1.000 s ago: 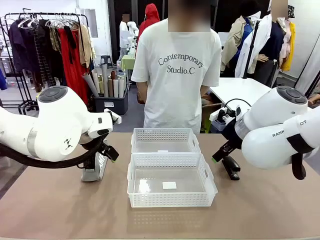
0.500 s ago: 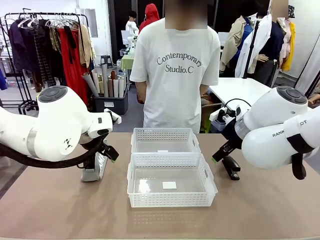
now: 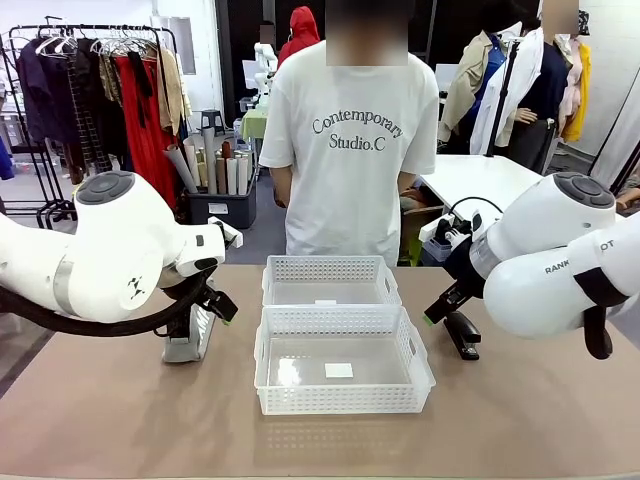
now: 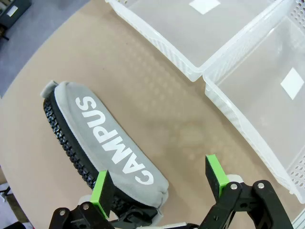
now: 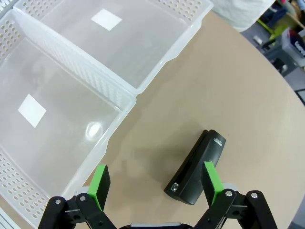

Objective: Distribute items into two baskets.
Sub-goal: Pick up the Pencil pouch that the person points to.

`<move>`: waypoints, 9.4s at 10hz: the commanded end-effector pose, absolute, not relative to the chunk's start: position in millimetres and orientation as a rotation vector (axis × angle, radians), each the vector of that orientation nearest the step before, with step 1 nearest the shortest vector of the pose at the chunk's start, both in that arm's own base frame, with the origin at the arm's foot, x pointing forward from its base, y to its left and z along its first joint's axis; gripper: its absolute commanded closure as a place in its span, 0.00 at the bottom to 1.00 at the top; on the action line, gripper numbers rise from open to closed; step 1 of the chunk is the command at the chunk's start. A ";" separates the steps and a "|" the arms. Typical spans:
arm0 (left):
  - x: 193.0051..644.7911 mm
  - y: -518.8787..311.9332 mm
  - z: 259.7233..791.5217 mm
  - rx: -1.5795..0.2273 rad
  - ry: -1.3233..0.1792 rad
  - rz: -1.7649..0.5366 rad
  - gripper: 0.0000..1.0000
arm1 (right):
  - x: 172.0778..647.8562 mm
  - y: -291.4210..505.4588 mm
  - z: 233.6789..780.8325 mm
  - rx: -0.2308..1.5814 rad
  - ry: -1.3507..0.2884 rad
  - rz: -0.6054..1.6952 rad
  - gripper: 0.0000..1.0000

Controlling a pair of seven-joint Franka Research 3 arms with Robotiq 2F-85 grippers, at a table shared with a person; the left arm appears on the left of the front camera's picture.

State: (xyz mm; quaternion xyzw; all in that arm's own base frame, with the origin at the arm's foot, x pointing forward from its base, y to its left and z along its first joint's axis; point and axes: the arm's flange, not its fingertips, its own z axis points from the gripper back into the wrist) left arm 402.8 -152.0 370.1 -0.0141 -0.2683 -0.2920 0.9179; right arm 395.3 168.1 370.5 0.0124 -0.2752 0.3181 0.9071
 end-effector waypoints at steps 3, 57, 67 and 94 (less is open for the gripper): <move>402.8 -151.9 370.2 -0.029 -0.552 -0.601 0.00 | 395.3 168.0 370.6 0.026 -0.568 0.656 0.00; 427.5 -60.5 598.9 -1.542 -0.237 -0.139 0.00 | 491.3 54.0 590.4 1.545 -0.069 0.041 0.00; 427.8 -56.3 606.5 -1.545 -0.239 -0.133 0.00 | 488.5 51.1 607.2 1.561 -0.050 0.031 0.00; 435.0 -75.5 617.2 -1.000 -0.093 0.010 0.00 | 488.5 51.1 607.2 1.561 -0.050 0.031 0.00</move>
